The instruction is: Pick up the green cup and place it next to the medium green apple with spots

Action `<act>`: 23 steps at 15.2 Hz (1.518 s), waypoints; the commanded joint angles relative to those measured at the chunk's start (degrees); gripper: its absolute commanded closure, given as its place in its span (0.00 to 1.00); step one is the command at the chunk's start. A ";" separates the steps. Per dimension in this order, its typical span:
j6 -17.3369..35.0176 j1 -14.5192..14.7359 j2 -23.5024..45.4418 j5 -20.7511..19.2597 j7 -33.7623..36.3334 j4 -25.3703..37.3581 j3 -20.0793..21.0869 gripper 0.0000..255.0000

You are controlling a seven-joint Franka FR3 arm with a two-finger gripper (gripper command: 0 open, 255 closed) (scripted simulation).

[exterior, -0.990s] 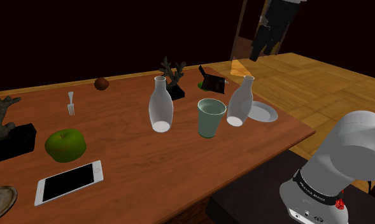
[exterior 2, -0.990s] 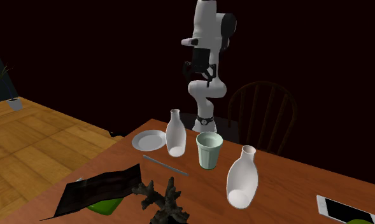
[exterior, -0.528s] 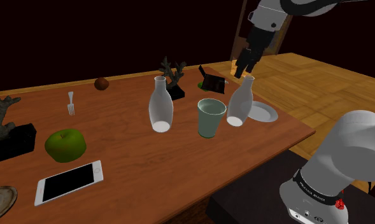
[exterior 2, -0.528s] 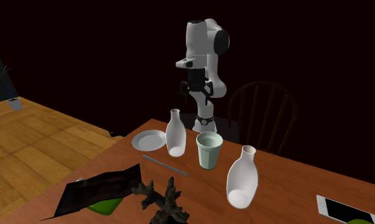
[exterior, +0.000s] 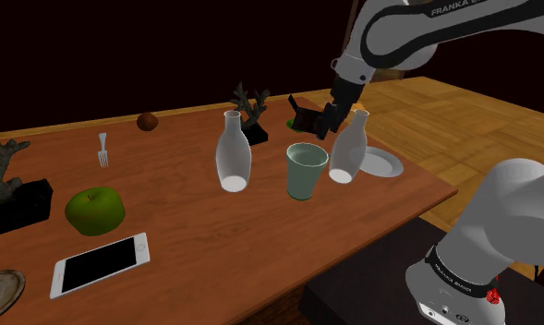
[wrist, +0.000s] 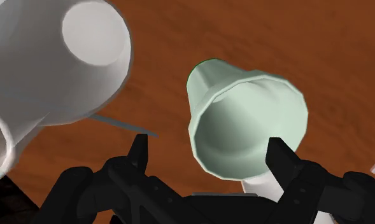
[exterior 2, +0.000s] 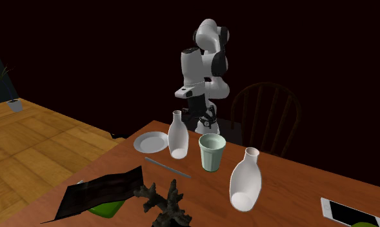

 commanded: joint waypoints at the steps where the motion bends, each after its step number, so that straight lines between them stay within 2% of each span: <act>1: 3.78 1.14 3.87 2.11 -3.46 -0.56 -1.63 0.00; 3: 5.93 2.11 6.59 3.89 -5.66 -0.54 -2.46 0.00; 10: 12.47 3.27 10.61 5.93 -6.93 -3.13 -2.37 0.00; 18: 12.46 3.26 10.60 5.92 -6.93 -3.12 -2.36 0.00; 19: 12.46 3.26 10.60 5.92 -6.93 -3.12 -2.36 1.00; 23: 12.46 3.26 10.60 5.92 -6.93 -3.12 -2.36 1.00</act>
